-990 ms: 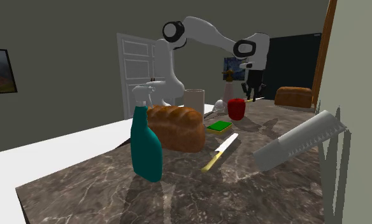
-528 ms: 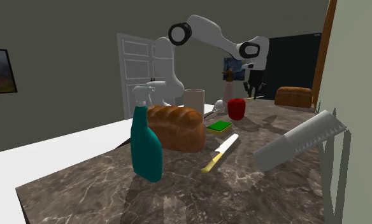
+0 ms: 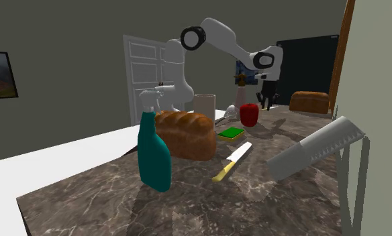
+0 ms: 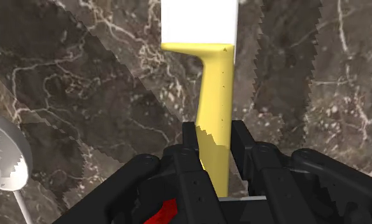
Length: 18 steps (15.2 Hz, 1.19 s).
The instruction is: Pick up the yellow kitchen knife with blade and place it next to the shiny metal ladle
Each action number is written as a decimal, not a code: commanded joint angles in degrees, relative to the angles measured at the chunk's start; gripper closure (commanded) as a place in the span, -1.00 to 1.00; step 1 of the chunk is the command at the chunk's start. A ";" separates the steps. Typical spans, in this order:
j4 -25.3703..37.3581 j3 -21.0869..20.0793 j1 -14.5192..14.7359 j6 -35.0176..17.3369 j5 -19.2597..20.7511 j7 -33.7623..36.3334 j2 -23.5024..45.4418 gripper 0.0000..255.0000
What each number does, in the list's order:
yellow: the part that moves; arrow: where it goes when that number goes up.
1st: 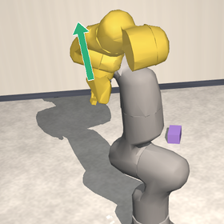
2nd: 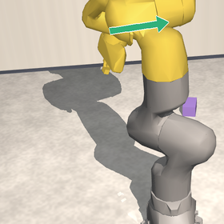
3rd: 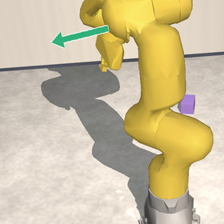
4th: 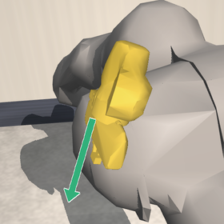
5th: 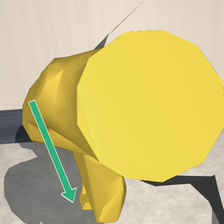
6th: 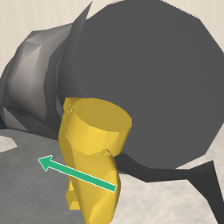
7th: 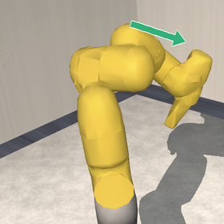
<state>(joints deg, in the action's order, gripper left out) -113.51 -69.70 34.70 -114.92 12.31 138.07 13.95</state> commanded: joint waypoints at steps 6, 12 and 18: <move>-2.79 2.88 2.74 -4.37 3.86 2.41 3.43 1.00; -4.22 5.17 4.84 -7.09 6.65 4.18 5.89 1.00; -4.21 5.16 4.84 -7.07 6.64 4.18 5.89 1.00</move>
<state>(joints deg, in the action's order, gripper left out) -117.72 -64.54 39.54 -122.00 18.95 142.25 19.84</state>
